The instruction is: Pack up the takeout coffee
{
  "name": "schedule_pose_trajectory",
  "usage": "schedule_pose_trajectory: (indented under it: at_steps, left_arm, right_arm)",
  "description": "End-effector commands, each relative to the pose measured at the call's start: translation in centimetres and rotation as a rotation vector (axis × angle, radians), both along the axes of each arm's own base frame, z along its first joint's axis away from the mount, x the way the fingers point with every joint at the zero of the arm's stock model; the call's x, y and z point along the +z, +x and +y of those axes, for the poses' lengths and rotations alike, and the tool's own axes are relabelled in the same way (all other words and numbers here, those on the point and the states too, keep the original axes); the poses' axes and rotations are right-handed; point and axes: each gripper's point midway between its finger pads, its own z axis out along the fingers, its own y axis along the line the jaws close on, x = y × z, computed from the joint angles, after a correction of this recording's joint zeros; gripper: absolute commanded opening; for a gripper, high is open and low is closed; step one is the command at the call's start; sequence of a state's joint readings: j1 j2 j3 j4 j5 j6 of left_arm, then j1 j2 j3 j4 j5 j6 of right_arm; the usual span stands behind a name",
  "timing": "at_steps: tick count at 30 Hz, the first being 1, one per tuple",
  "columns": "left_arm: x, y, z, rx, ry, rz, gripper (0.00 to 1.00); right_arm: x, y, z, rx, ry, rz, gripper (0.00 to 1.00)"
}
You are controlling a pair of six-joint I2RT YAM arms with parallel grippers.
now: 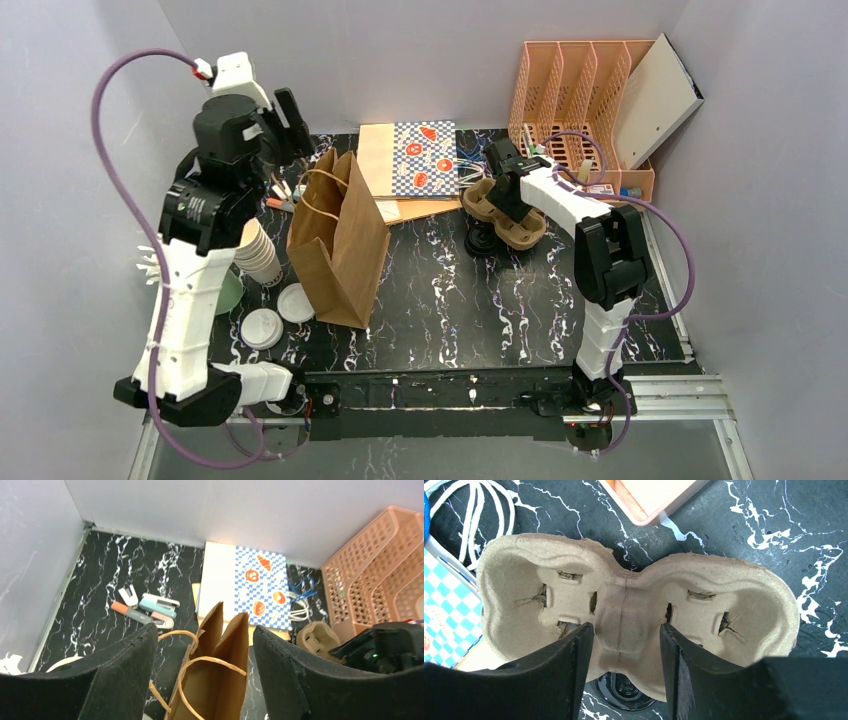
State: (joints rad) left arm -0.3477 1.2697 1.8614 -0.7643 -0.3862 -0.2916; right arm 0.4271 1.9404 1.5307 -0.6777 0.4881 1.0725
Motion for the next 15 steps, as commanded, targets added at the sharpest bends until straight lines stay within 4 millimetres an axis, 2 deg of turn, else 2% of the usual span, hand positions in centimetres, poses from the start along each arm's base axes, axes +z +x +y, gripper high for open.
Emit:
schedule_pose_trajectory:
  at_steps: [1,5,6,11,12,15]
  left_arm:
    - [3.5,-2.0,1.2,0.003,0.005,-0.088,0.68]
    - [4.2,-2.0,-0.2,-0.066,-0.026,-0.103,0.68]
    - [4.0,-1.9,-0.8,-0.093,-0.038,-0.099,0.68]
    - [2.2,-0.8,-3.2,-0.196,-0.058,-0.047,0.68]
    - [2.0,-0.6,-3.6,-0.214,-0.061,-0.04,0.68]
    - [1.9,-0.1,-5.5,-0.298,-0.096,-0.039,0.67]
  right_arm:
    - [-0.1,0.7,0.4,-0.003,0.0,-0.01,0.59]
    - [-0.2,0.7,0.4,-0.003,-0.003,-0.003,0.56]
    - [0.0,0.6,0.3,-0.004,-0.005,-0.008,0.52]
    - [2.2,0.3,-0.4,0.003,-0.019,-0.052,0.49]
    - [3.2,0.1,-0.6,0.008,-0.019,-0.068,0.49]
    - [5.0,-0.7,-1.1,0.022,-0.019,-0.101,0.49]
